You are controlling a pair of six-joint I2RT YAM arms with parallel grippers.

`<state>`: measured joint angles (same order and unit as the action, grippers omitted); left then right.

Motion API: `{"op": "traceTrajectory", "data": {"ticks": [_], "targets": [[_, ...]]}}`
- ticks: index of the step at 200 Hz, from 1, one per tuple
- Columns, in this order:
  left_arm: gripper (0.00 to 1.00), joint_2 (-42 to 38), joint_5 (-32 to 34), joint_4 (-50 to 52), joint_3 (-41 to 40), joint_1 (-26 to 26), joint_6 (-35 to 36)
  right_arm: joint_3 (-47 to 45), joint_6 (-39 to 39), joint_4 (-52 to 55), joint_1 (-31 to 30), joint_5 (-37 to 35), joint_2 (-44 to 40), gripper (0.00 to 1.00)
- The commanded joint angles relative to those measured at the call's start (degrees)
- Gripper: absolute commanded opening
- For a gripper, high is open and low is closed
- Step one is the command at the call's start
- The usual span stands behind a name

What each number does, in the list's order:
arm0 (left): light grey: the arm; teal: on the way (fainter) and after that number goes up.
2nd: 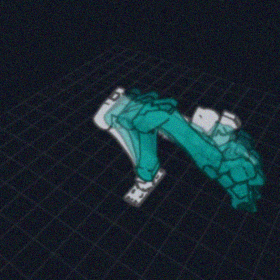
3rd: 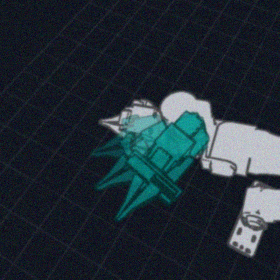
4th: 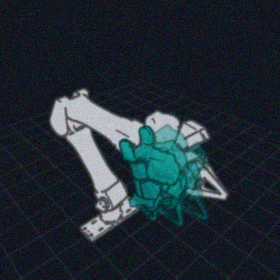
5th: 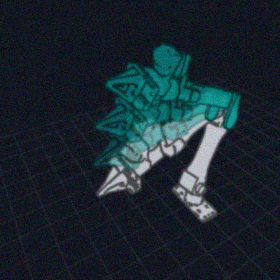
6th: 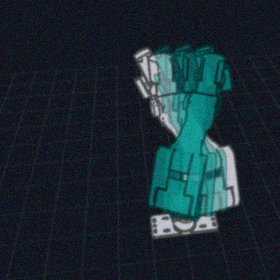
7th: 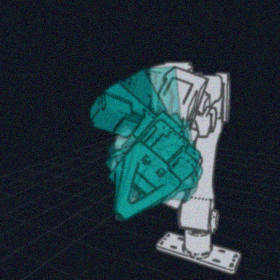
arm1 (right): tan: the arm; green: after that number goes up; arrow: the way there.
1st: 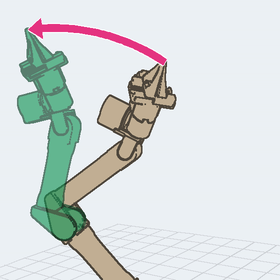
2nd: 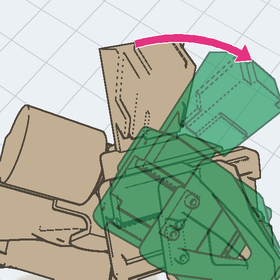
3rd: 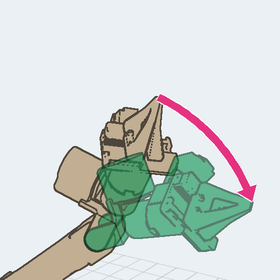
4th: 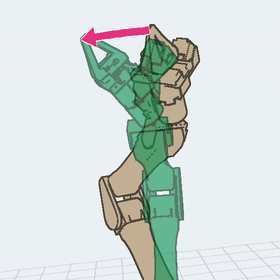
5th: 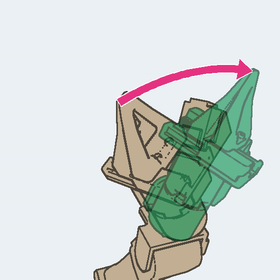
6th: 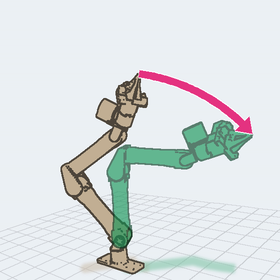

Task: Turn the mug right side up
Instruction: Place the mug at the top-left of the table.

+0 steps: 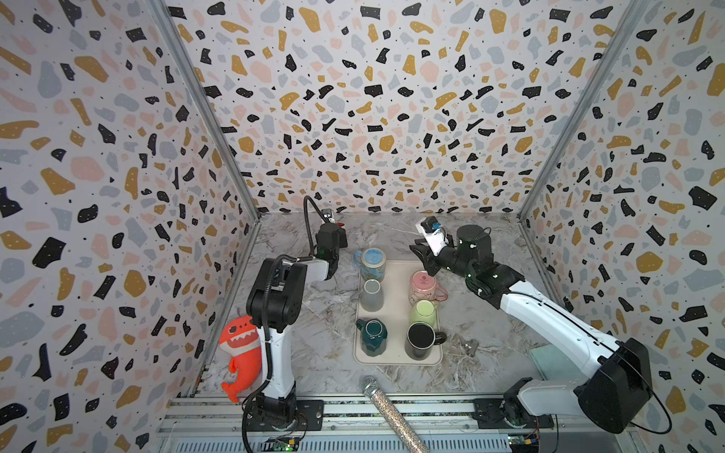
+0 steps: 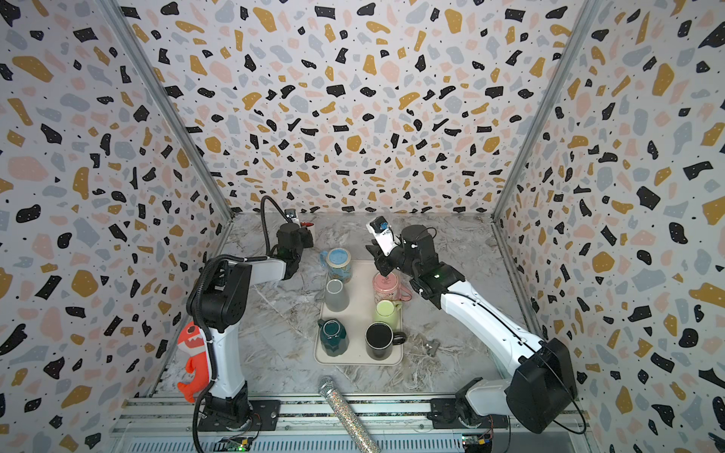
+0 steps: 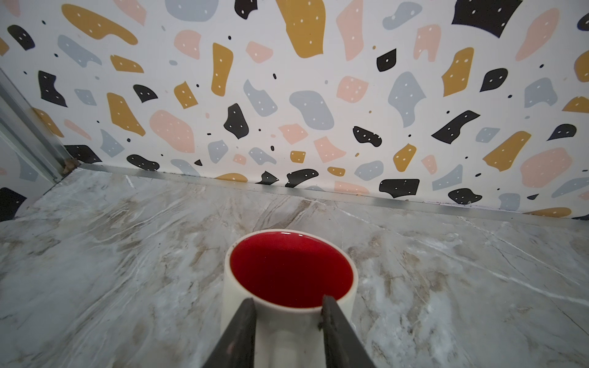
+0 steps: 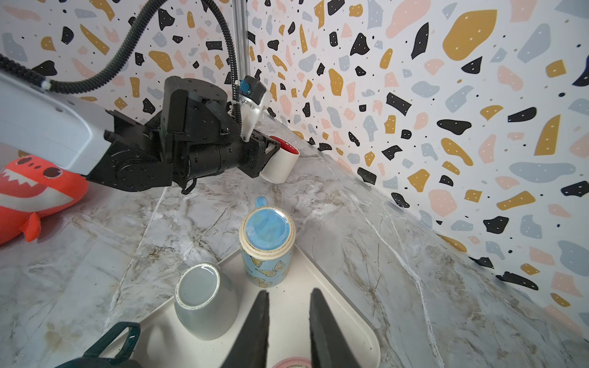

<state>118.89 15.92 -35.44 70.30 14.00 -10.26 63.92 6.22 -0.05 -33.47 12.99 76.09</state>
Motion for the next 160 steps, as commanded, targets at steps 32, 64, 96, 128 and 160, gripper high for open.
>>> {"op": "traceTrajectory", "data": {"ticks": [32,64,96,128,160], "targets": [[0.35,0.9,-0.2,3.1,1.8,0.0,-0.5,0.5,-0.7,-0.1,0.1,-0.1,-1.4,0.24],[0.34,0.9,-0.4,5.0,2.4,0.1,-0.8,0.7,-0.8,-0.1,0.1,-0.2,-1.4,0.24],[0.32,0.7,-0.7,6.8,2.8,0.1,-0.9,0.5,-0.8,-0.1,0.2,-0.2,-1.5,0.24],[0.3,0.9,-0.9,9.2,3.7,0.1,-1.0,0.5,-0.9,-0.2,0.1,-0.1,-1.7,0.24],[0.2,1.0,-1.1,10.9,4.1,0.1,-1.2,0.2,-1.1,-0.4,0.1,-0.2,-2.1,0.24]]}}
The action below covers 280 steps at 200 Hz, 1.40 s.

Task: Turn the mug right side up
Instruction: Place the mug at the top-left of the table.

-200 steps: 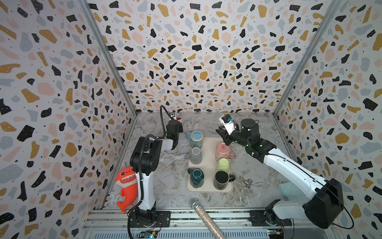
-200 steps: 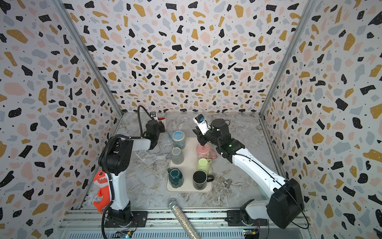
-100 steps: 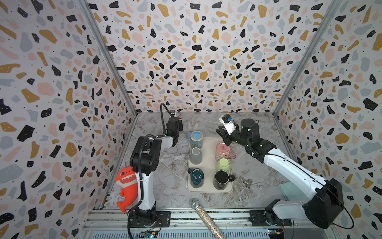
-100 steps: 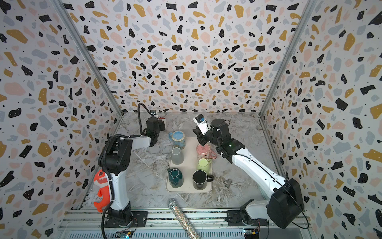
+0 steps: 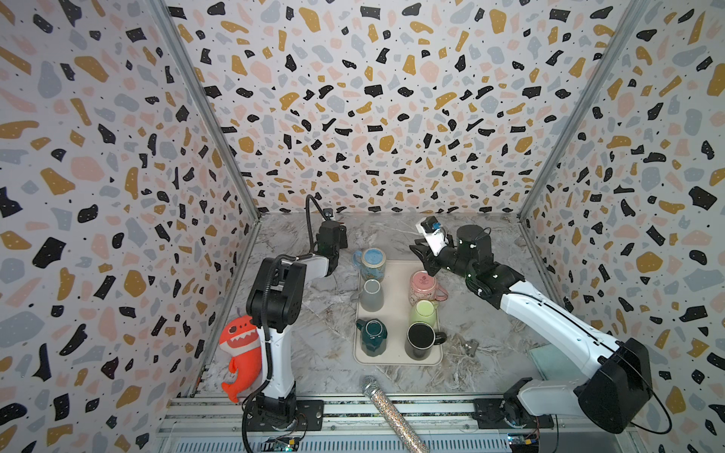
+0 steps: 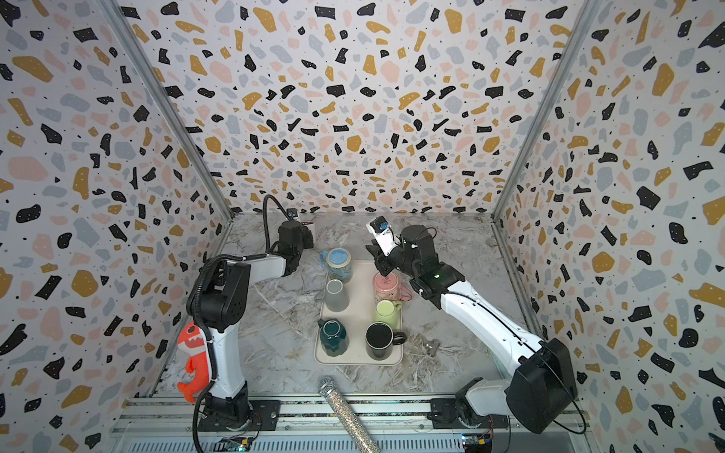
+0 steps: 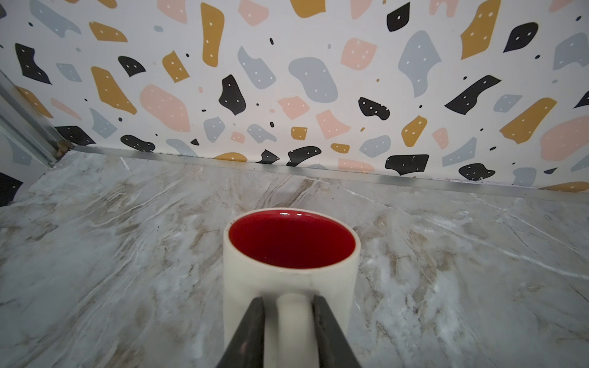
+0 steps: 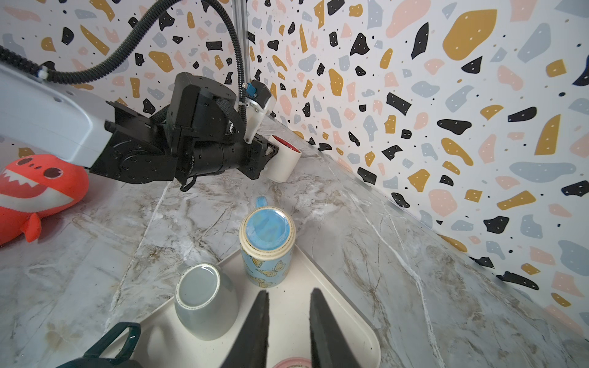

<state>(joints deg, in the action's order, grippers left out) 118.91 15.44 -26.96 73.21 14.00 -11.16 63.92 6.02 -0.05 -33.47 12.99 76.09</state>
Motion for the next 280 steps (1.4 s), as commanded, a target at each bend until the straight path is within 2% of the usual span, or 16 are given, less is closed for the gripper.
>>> {"op": "traceTrajectory", "data": {"ticks": [1,37,66,175,280], "targets": [[0.2,1.0,-0.6,2.5,1.2,0.1,-0.4,0.1,-0.8,-0.4,0.1,-0.2,-2.1,0.24],[0.09,1.1,-1.0,3.2,0.4,0.1,-0.5,-0.1,-1.2,-0.6,0.1,-0.2,-2.5,0.24],[0.06,0.3,-0.8,1.7,-1.0,0.1,-0.8,-0.1,-1.2,-0.5,0.1,-0.1,-2.8,0.24],[0.0,4.6,-6.1,12.2,5.2,-0.1,-3.5,-0.3,-1.4,0.0,0.1,-0.4,-3.1,0.24],[0.01,5.4,-9.5,17.5,4.2,0.0,-5.5,-0.8,-1.7,-0.7,0.1,0.0,-3.0,0.24]]}}
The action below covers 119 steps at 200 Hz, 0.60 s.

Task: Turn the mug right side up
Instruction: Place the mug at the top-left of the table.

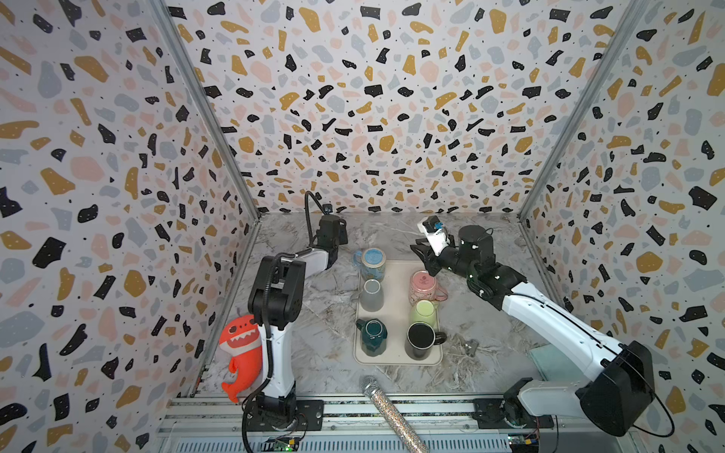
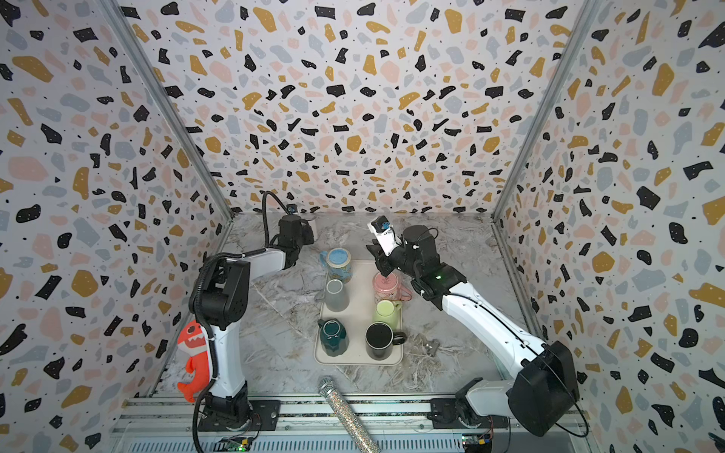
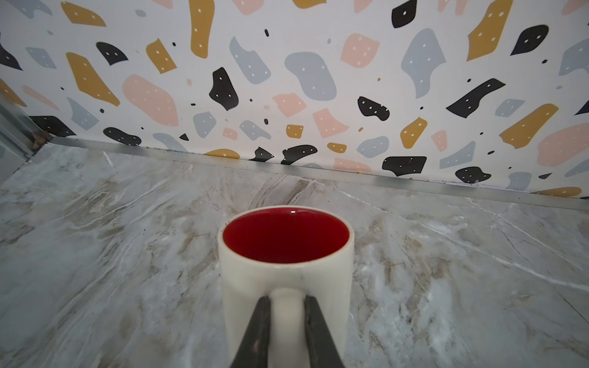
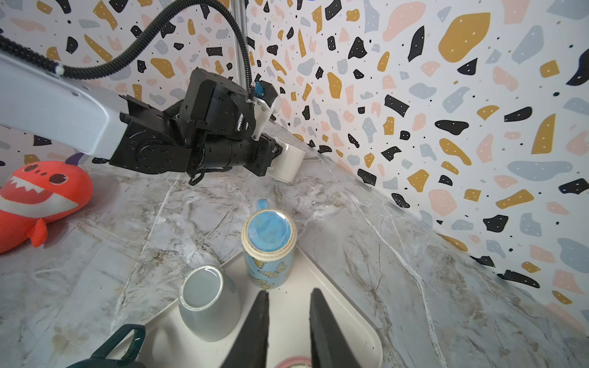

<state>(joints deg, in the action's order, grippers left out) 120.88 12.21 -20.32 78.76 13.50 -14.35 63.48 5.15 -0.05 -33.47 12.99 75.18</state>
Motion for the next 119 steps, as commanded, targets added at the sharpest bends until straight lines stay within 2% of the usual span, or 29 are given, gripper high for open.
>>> {"op": "traceTrajectory", "data": {"ticks": [1,74,119], "targets": [[0.01,3.5,-6.3,10.9,-1.4,0.5,-2.3,-0.4,-0.9,-0.7,0.1,0.0,-2.1,0.24],[0.0,3.2,-7.8,11.1,-3.7,0.5,-3.5,-1.0,-1.4,-1.2,0.1,0.6,-2.3,0.24],[0.0,-4.0,-6.9,1.3,-11.9,0.6,-4.9,-2.0,-1.9,-1.8,0.1,0.7,-2.8,0.24]]}}
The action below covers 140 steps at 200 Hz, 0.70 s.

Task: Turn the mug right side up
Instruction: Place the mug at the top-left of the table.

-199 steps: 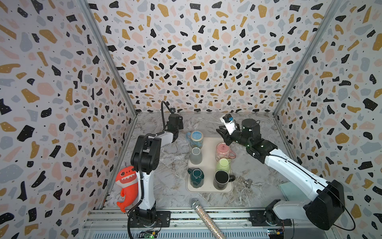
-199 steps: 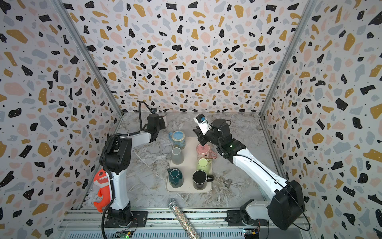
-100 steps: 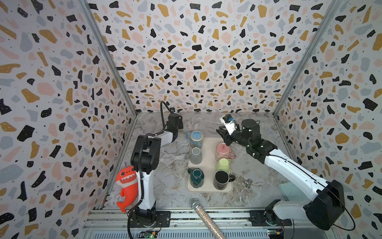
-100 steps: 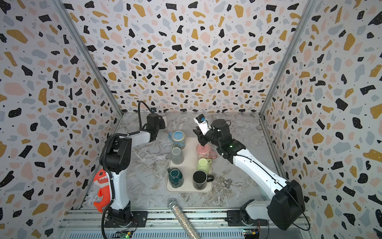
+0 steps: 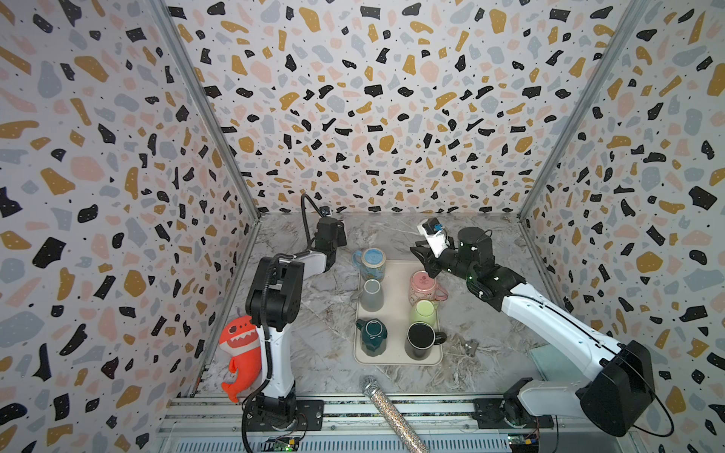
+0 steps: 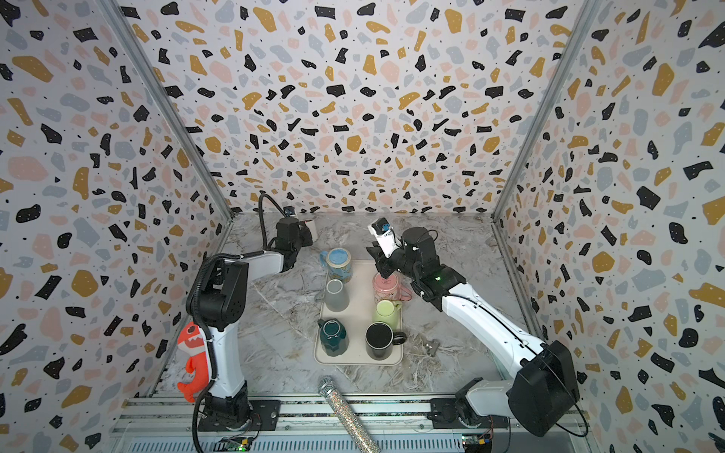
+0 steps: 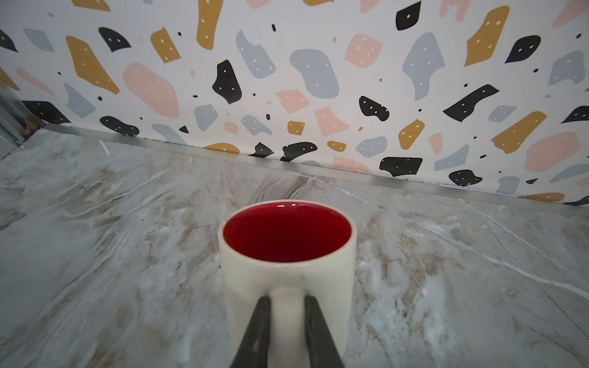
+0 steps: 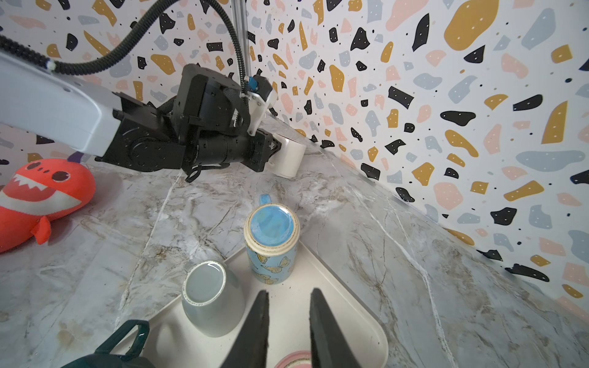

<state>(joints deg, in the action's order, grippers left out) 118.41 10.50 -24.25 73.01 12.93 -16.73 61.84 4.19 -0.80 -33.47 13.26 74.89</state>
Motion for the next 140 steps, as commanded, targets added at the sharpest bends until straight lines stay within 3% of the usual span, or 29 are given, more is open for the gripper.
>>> {"op": "traceTrajectory", "data": {"ticks": [1,75,140], "targets": [[0.0,-1.7,-5.1,5.0,-6.4,1.1,-2.6,-0.3,-0.9,-1.0,0.1,0.5,-2.5,0.24],[0.0,-10.4,-3.3,-4.2,-15.7,1.6,-3.9,-1.5,-1.4,-2.1,0.2,0.6,-3.1,0.25],[0.0,-14.8,9.7,-7.2,-22.1,5.4,-3.7,-2.6,-1.5,-2.8,0.1,0.8,-3.5,0.24]]}}
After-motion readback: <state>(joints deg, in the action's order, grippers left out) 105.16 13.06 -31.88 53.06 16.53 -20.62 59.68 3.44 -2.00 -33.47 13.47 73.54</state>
